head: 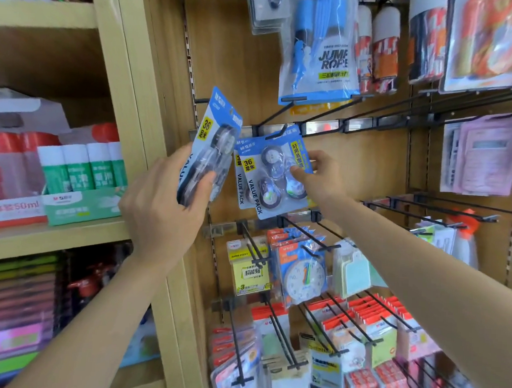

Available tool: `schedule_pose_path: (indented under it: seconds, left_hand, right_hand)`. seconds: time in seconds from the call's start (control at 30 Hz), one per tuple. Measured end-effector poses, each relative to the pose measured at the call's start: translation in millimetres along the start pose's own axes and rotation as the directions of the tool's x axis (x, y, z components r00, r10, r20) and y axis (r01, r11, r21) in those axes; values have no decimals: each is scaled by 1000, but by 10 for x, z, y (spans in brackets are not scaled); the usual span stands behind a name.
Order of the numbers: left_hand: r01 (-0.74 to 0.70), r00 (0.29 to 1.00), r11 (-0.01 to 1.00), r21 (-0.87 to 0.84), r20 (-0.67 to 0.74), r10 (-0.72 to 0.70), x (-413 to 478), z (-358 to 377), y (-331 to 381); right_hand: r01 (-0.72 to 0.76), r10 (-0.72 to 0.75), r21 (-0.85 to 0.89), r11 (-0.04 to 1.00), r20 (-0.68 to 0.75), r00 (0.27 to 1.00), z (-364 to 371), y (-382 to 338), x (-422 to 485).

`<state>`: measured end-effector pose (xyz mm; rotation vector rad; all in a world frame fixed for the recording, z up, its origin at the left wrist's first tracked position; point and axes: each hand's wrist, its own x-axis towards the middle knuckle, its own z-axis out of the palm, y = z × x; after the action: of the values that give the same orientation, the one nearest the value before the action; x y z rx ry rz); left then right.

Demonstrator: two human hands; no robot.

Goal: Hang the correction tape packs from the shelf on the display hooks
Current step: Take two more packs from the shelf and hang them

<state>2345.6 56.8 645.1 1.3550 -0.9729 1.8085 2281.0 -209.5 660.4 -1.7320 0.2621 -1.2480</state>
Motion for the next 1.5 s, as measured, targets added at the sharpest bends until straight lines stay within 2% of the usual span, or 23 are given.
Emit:
schedule_pose_path:
  seconds: [0.2,0.27,0.3,0.33,0.37,0.43,0.53,0.6,0.7,0.83,0.97,1.1,1.17,1.33,1.5]
  left_hand:
    - [21,999,999,-41,27,-20,1,-13,-4]
    - [31,999,998,-57,32,-29,9,-20,7]
    - [39,999,997,-67,34,-36,12,-22,12]
    - [50,998,996,-80,36,-47,10,-22,14]
    - [64,997,993,-99,38,-61,6,-20,11]
    - [103,995,981,-162,26,-100,10,-26,19]
    - [154,987,950,-272,-4,-161,30,-65,63]
    - [196,979,931,-307,12,-202,37,-90,86]
    - [234,971,917,-324,32,-237,46,-108,81]
    - [78,997,975,-208,32,-73,54,-111,30]
    - [-87,995,994,-66,40,89,68,-123,-32]
    - [-1,990,981,194,140,-26,78,-125,-109]
    - [-9,985,964,265,171,-38,43,-121,-106]
    - [-19,985,956,291,168,-31,22,-134,-99]
    - [-31,987,954,297,161,-19,18,-133,-104]
  right_hand:
    - [-137,133,-88,987,-43,990,114,-1,73]
    - [-84,55,-202,976,-144,988,122,-35,-67]
    - [-35,-2,-210,977,-173,985,134,-65,-168]
    - [1,-26,-148,989,-167,986,146,-105,-278]
    - [10,-14,-30,999,-118,993,167,-173,-408]
    - [-15,3,162,987,71,997,212,-317,-631]
    - [-98,13,280,955,292,956,293,-518,-787]
    - [-137,13,335,932,345,938,335,-660,-825]
    - [-105,-67,439,893,359,931,355,-747,-854]
    - [-118,-84,561,820,321,943,246,-718,-883]
    - [-89,-88,540,837,294,952,15,-612,-835]
    - [-58,-61,521,851,209,976,-194,-508,-726]
    - [-49,-45,492,869,177,983,-224,-447,-663]
    - [-39,-23,457,889,129,991,-144,-300,-576]
    - [-46,-15,491,870,119,993,-67,-271,-562]
